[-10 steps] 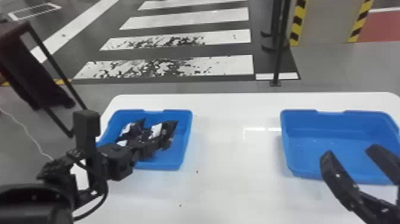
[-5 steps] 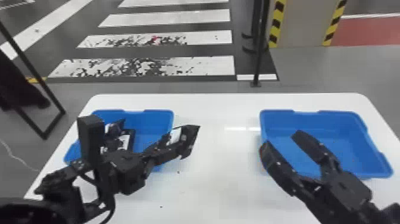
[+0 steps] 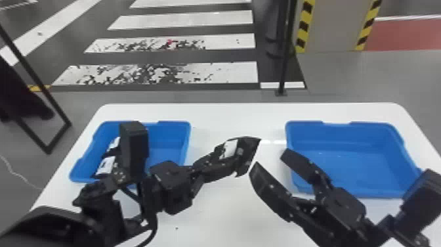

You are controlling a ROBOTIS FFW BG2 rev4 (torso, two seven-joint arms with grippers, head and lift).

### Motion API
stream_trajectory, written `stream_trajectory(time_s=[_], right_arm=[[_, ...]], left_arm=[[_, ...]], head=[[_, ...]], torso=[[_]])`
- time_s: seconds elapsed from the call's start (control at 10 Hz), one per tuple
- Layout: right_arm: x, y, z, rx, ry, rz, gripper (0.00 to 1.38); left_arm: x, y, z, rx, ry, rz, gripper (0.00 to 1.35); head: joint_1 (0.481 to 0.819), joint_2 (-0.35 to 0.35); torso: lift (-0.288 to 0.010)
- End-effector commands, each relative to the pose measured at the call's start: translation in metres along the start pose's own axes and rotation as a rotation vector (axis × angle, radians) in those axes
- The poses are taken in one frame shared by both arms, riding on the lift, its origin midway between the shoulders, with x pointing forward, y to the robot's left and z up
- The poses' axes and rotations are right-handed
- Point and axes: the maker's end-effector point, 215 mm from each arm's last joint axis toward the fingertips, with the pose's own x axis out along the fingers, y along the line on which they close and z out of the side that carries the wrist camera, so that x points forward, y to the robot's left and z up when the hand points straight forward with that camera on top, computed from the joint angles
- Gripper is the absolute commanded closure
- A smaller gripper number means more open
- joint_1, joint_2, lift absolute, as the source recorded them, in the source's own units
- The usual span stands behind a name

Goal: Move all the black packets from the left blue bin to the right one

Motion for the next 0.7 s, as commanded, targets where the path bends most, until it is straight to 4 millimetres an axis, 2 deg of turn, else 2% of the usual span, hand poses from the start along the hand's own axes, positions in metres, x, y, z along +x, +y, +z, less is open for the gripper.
stream_trajectory(time_s=[0.0,0.1,0.2,0.4,0.5,0.6], right_arm=[[0.007,0.006,-0.007,0.028,0.006,0.026,0.16],[0.011,0.002,-0.011,0.041,0.012,0.028,0.16],[0.013,-0.004,-0.015,0.046,0.022,0.024,0.23],[0.017,-0.013,-0.018,0.054,0.027,0.019,0.61],[0.018,-0.017,-0.021,0.066,0.028,0.017,0.73],[0.019,-0.019,-0.026,0.079,0.04,0.013,0.96]], left_arm=[[0.01,-0.019,0.0,-0.012,-0.002,-0.052,1.22],[0.014,-0.028,0.0,-0.013,-0.003,-0.074,1.22],[0.018,-0.035,0.0,-0.019,-0.003,-0.094,1.22],[0.021,-0.042,-0.003,-0.033,0.001,-0.115,1.22],[0.021,-0.043,-0.003,-0.034,0.002,-0.118,1.22],[0.022,-0.045,-0.003,-0.036,0.0,-0.123,1.22]], head=[[0.695,0.097],[0.695,0.09],[0.695,0.085],[0.695,0.06],[0.695,0.052],[0.695,0.048]], torso=[[-0.14],[-0.14],[-0.14],[-0.14],[-0.14],[-0.14]])
